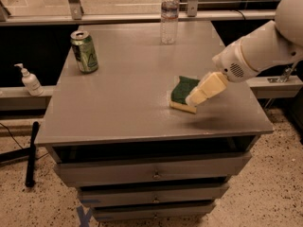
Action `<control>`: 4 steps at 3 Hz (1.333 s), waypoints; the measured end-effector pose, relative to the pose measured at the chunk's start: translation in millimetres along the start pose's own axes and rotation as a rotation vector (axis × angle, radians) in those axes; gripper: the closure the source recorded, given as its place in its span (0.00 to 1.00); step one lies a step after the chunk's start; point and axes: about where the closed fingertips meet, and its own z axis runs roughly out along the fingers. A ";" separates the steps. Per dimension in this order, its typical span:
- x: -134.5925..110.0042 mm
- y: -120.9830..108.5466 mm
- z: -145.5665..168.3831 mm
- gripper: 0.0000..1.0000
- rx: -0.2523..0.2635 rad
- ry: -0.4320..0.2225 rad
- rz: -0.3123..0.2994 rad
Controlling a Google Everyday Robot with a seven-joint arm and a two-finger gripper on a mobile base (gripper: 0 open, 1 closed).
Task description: Pick sponge
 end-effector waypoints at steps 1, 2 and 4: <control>-3.1 10.5 21.2 0.00 -0.007 -0.039 0.007; -2.4 15.4 40.0 0.00 -0.008 -0.056 0.013; 3.1 8.8 59.2 0.40 0.015 -0.057 0.008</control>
Offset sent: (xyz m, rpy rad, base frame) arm 0.0095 0.0396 -0.0505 0.0765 -0.0249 -0.0098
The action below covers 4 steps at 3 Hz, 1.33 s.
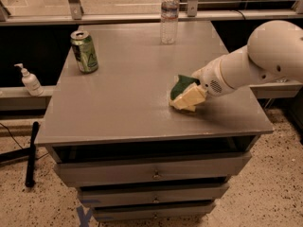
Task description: Pick sponge
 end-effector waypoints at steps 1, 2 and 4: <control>-2.9 -4.5 -0.2 0.64 0.008 -0.001 -0.014; -23.0 -14.6 -22.1 0.87 0.022 -0.041 -0.027; -64.7 -35.5 -82.2 1.00 0.083 -0.137 -0.049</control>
Offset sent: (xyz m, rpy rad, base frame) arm 0.0232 -0.0132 0.0833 0.0566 -0.1148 0.0056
